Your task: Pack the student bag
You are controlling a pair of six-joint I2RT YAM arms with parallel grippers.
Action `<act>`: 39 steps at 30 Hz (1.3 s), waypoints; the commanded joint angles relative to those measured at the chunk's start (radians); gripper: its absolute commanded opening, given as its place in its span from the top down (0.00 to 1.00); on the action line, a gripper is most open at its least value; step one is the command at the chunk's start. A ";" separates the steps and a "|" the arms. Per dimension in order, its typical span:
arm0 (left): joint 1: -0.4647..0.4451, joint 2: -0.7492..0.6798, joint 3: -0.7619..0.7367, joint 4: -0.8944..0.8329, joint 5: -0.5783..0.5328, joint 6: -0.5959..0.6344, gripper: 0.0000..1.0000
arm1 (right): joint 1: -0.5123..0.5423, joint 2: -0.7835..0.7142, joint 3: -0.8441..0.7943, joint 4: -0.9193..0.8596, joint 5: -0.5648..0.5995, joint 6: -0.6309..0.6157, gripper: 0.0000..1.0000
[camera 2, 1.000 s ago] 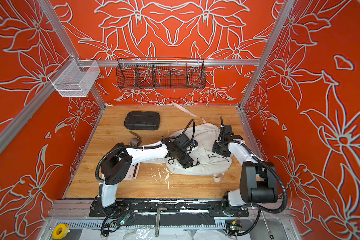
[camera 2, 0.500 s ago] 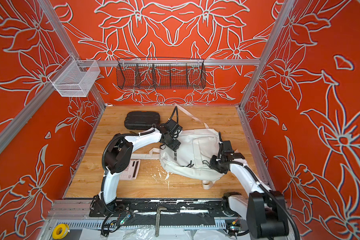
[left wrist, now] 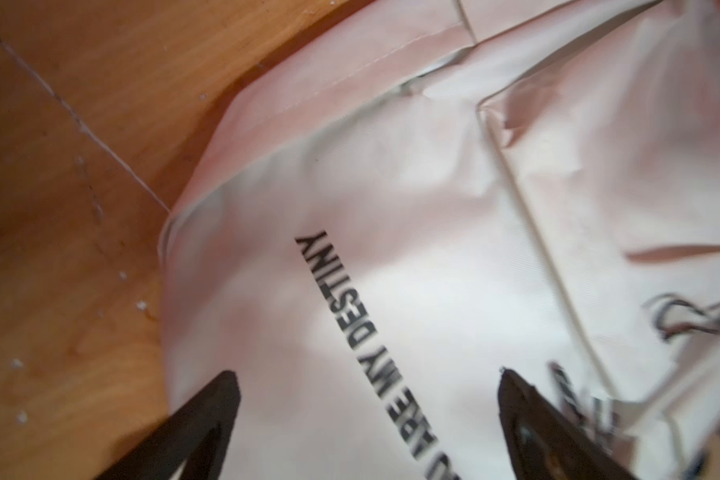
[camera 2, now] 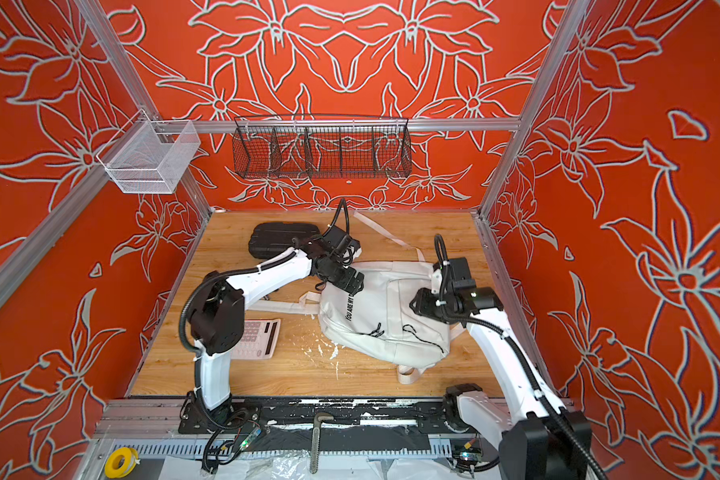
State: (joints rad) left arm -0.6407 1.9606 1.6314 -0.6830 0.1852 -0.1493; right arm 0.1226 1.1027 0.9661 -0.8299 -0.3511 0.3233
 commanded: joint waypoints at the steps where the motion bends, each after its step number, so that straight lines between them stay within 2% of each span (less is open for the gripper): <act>1: -0.060 -0.050 -0.059 -0.075 0.048 -0.164 0.03 | 0.008 0.098 0.123 -0.099 -0.062 -0.340 0.55; 4: -0.108 -0.116 -0.093 -0.115 -0.063 -0.225 0.03 | 0.021 0.151 0.181 -0.135 -0.064 -0.553 0.55; 7: -0.122 -0.209 -0.162 -0.145 -0.123 -0.360 0.02 | 0.041 0.170 0.174 -0.197 -0.067 -0.787 0.56; 10: -0.122 -0.284 -0.277 -0.153 -0.119 -0.495 0.03 | 0.092 0.181 0.135 -0.306 -0.004 -1.022 0.56; 12: -0.122 -0.316 -0.354 -0.132 -0.102 -0.552 0.03 | 0.128 0.182 0.098 -0.314 0.040 -1.078 0.57; 17: -0.100 -0.300 -0.455 -0.059 -0.061 -0.579 0.03 | 0.146 0.149 0.007 -0.216 0.126 -1.082 0.56; 20: -0.026 -0.227 -0.466 0.010 0.011 -0.552 0.00 | 0.153 0.161 -0.047 -0.134 0.209 -1.064 0.54; 23: 0.027 -0.184 -0.436 0.059 0.023 -0.518 0.08 | 0.161 0.186 -0.061 -0.075 0.241 -1.028 0.54; 25: 0.039 -0.167 -0.409 0.075 0.031 -0.479 0.21 | 0.168 0.207 -0.052 -0.069 0.236 -1.003 0.54; 26: 0.044 -0.152 -0.390 0.076 0.027 -0.457 0.33 | 0.175 0.215 -0.052 -0.060 0.243 -0.990 0.54; 28: 0.059 -0.117 -0.343 0.060 0.014 -0.419 0.66 | 0.188 0.225 -0.050 -0.048 0.237 -0.976 0.55; 29: 0.068 -0.095 -0.310 0.041 0.000 -0.398 0.75 | 0.196 0.228 -0.051 -0.038 0.235 -0.967 0.55; 37: 0.166 0.020 -0.105 -0.045 -0.153 -0.240 0.77 | 0.248 0.279 -0.037 0.060 0.193 -0.892 0.58; 38: 0.175 0.023 -0.087 -0.047 -0.159 -0.217 0.74 | 0.250 0.292 -0.029 0.067 0.196 -0.894 0.58; 39: 0.180 0.020 -0.074 -0.048 -0.152 -0.197 0.64 | 0.250 0.302 -0.022 0.076 0.196 -0.894 0.59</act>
State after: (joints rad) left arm -0.4919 1.9724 1.5135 -0.6853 0.1238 -0.4397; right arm 0.3653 1.3792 0.9188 -0.7883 -0.1291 -0.5911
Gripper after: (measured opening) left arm 0.326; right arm 0.416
